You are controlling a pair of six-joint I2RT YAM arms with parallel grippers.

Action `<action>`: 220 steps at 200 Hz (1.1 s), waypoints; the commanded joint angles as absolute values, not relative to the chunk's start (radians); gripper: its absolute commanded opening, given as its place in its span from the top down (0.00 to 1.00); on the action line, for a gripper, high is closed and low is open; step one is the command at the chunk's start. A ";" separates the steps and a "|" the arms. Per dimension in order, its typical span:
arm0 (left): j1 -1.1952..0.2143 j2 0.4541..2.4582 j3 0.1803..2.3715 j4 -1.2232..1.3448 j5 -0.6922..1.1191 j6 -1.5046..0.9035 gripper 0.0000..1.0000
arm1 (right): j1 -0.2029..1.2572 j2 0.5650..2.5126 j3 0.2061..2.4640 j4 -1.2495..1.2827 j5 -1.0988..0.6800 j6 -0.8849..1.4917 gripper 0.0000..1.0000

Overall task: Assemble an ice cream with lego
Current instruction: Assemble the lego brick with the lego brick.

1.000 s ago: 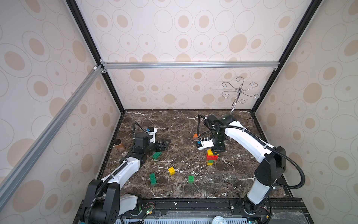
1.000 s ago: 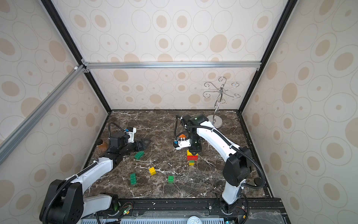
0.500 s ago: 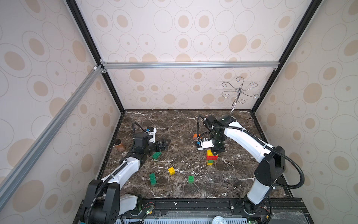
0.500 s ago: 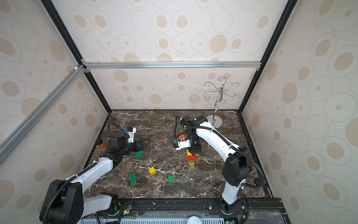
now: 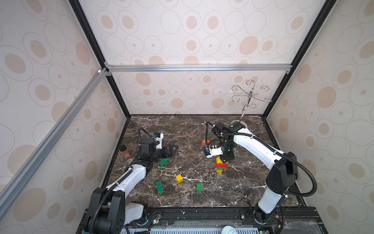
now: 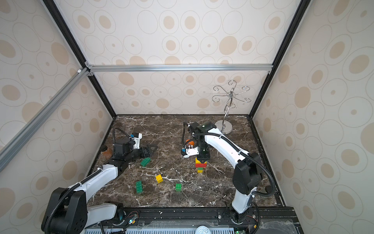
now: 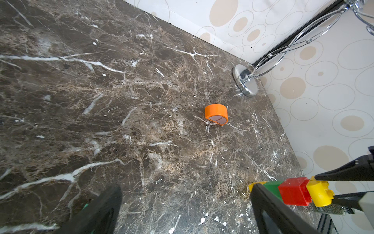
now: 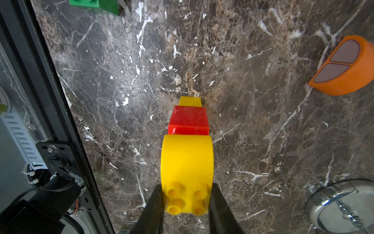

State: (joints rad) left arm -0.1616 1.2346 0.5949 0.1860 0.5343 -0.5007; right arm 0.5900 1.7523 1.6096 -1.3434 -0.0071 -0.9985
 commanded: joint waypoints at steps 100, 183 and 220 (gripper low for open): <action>-0.152 1.243 0.598 0.210 0.548 -0.500 0.00 | 0.598 1.762 1.597 -1.354 -0.023 -0.997 1.00; -0.152 1.245 0.598 0.210 0.549 -0.502 0.00 | 0.601 1.765 1.592 -1.352 -0.028 -0.987 1.00; -0.151 1.242 0.597 0.208 0.548 -0.500 0.00 | 0.601 1.774 1.580 -1.348 -0.017 -0.987 1.00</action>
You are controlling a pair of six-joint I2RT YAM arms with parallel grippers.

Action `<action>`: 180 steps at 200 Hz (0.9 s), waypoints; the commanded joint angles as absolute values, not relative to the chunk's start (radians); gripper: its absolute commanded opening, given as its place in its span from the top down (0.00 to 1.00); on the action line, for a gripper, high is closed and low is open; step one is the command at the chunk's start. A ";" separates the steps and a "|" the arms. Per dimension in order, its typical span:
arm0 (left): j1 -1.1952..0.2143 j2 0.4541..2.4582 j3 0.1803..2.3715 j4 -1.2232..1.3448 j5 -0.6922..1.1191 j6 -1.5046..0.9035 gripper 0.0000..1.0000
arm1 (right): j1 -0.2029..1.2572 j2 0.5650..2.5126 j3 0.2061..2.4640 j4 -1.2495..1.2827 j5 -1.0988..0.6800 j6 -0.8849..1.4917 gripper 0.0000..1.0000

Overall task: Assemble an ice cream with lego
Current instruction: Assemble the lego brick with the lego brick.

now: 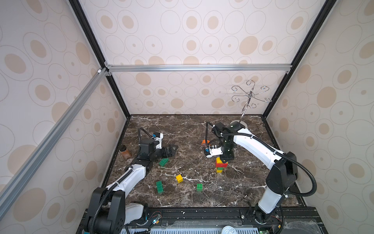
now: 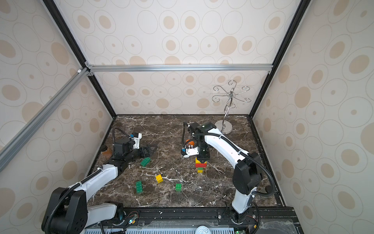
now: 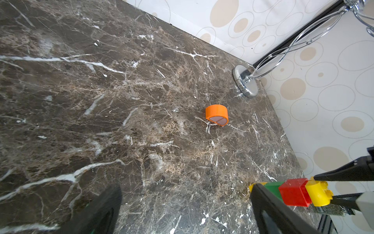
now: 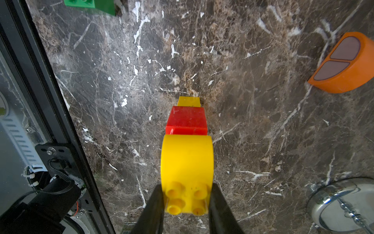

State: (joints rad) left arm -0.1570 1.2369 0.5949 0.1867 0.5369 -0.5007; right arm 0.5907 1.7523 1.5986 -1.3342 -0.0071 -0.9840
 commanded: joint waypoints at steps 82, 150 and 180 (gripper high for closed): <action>-0.150 1.241 0.597 0.210 0.551 -0.500 0.00 | 0.605 1.793 1.552 -1.339 -0.009 -0.985 1.00; -0.149 1.234 0.598 0.204 0.550 -0.499 0.00 | 0.606 1.846 1.475 -1.301 -0.002 -0.977 1.00; -0.150 1.235 0.598 0.208 0.553 -0.500 0.00 | 0.602 1.874 1.447 -1.277 -0.003 -0.953 1.00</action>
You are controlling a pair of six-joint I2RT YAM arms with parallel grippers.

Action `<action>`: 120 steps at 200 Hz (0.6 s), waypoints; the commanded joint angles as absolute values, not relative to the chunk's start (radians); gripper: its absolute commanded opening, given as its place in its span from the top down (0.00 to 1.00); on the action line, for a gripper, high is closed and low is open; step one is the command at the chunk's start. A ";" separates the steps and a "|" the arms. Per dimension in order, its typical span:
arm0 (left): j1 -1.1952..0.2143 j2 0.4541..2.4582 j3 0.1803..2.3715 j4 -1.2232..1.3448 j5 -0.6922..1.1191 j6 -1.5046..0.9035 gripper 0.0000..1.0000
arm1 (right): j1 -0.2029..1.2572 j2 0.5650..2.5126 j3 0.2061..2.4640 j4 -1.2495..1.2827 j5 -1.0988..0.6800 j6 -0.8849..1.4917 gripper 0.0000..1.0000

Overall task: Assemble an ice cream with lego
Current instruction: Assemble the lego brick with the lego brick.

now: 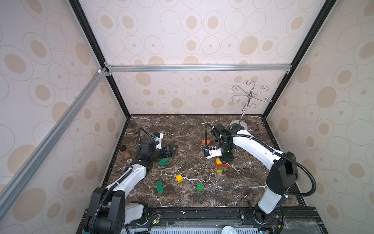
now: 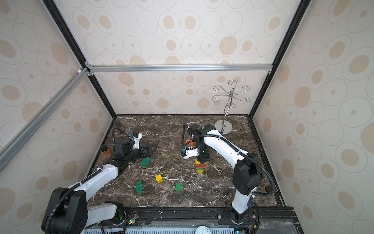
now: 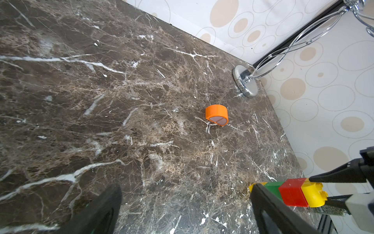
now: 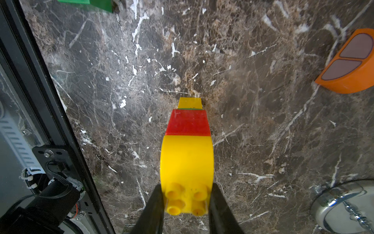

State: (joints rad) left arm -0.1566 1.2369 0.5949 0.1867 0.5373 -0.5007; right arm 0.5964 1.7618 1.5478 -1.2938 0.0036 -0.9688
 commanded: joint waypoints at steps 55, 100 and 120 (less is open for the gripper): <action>-0.146 1.232 0.598 0.210 0.554 -0.500 0.00 | 0.604 1.874 1.468 -1.309 -0.015 -0.939 1.00; -0.144 1.237 0.598 0.213 0.561 -0.503 0.00 | 0.612 1.910 1.499 -1.376 -0.005 -0.917 1.00; -0.144 1.237 0.600 0.214 0.564 -0.503 0.00 | 0.612 1.951 1.480 -1.380 0.004 -0.890 1.00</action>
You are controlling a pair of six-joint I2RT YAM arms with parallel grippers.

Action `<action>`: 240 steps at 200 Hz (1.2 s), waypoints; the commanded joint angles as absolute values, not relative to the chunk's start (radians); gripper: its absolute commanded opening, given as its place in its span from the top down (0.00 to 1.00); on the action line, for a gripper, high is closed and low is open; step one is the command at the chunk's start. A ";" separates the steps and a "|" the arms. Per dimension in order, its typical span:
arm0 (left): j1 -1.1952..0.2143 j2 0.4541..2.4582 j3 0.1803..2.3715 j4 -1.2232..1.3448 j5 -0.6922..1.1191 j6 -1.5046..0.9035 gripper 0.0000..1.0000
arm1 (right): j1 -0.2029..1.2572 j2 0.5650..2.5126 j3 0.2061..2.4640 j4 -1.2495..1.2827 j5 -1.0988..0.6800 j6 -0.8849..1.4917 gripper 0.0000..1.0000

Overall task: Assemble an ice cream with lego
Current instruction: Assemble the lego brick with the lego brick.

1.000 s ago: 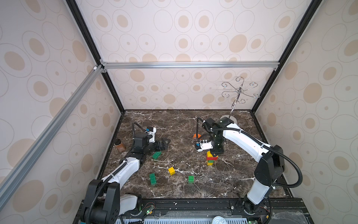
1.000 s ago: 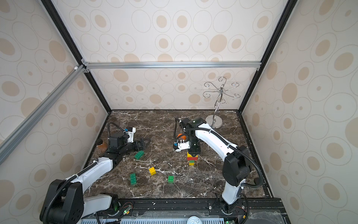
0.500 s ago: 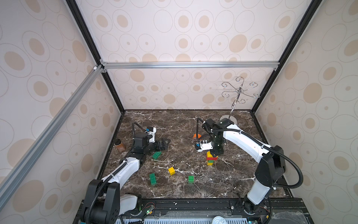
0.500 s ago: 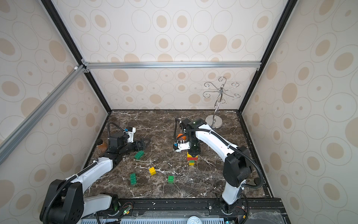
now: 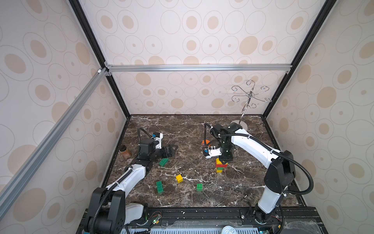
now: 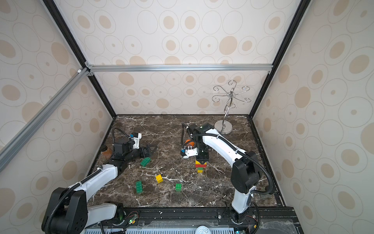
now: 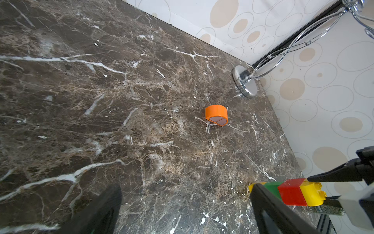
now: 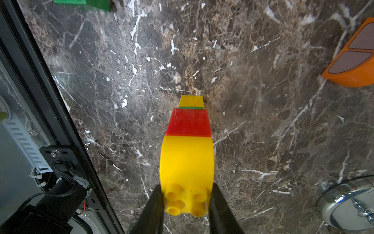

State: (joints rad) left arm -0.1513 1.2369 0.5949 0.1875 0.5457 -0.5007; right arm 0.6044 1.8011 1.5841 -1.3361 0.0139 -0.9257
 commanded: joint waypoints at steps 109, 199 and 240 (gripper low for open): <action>-0.143 1.228 0.603 0.207 0.557 -0.497 0.00 | 0.620 1.849 1.498 -1.325 -0.007 -0.885 0.97; -0.140 1.221 0.603 0.204 0.553 -0.495 0.00 | 0.620 1.789 1.520 -1.342 -0.028 -0.908 0.76; -0.138 1.216 0.602 0.204 0.549 -0.494 0.00 | 0.618 1.790 1.537 -1.343 -0.032 -0.906 0.72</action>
